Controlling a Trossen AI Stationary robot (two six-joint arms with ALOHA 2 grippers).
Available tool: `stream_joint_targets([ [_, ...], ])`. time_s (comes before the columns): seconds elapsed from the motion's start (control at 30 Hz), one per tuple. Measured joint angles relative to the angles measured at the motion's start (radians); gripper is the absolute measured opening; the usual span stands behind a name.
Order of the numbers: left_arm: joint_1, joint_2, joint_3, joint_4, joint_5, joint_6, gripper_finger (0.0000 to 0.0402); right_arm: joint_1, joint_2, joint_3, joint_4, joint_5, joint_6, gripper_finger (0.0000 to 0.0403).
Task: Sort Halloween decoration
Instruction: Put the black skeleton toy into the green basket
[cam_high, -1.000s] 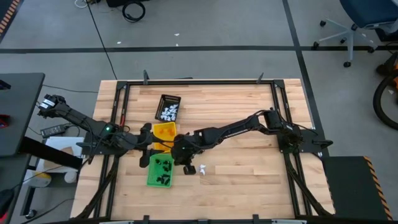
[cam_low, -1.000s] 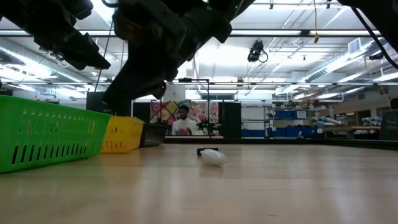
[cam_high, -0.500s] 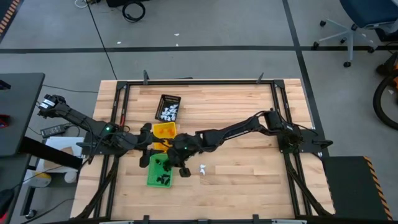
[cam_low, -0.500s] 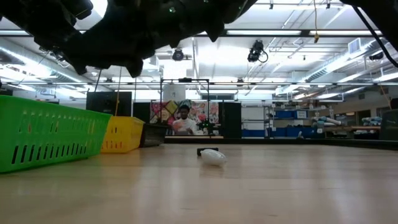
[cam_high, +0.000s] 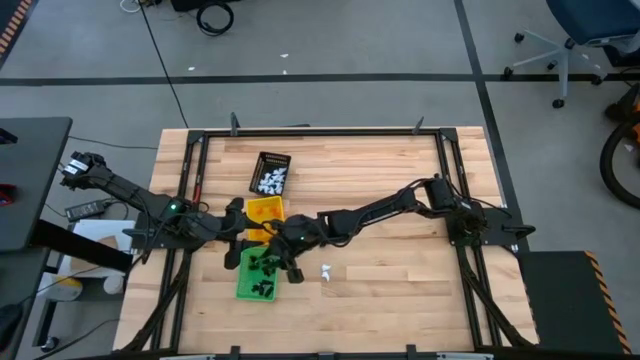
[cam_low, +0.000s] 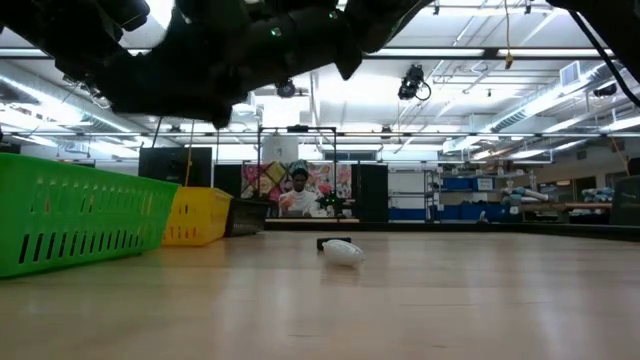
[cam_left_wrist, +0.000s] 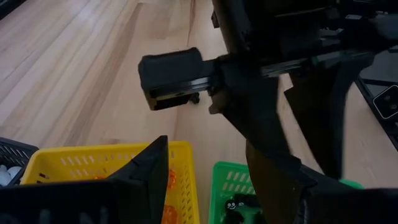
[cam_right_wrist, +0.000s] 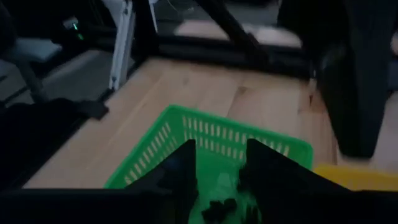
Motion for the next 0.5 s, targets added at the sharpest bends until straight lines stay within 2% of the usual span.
stream_joint_targets([
  [0.27,0.000,0.000,0.000,-0.003,0.000,0.000,0.0189,-0.013,-0.081,0.001,-0.327,0.075,-0.007,0.0153],
  [0.5,0.000,0.000,0.000,-0.004,0.000,-0.001,0.0189,-0.016,-0.108,0.001,-0.724,0.145,-0.010,0.0154],
])
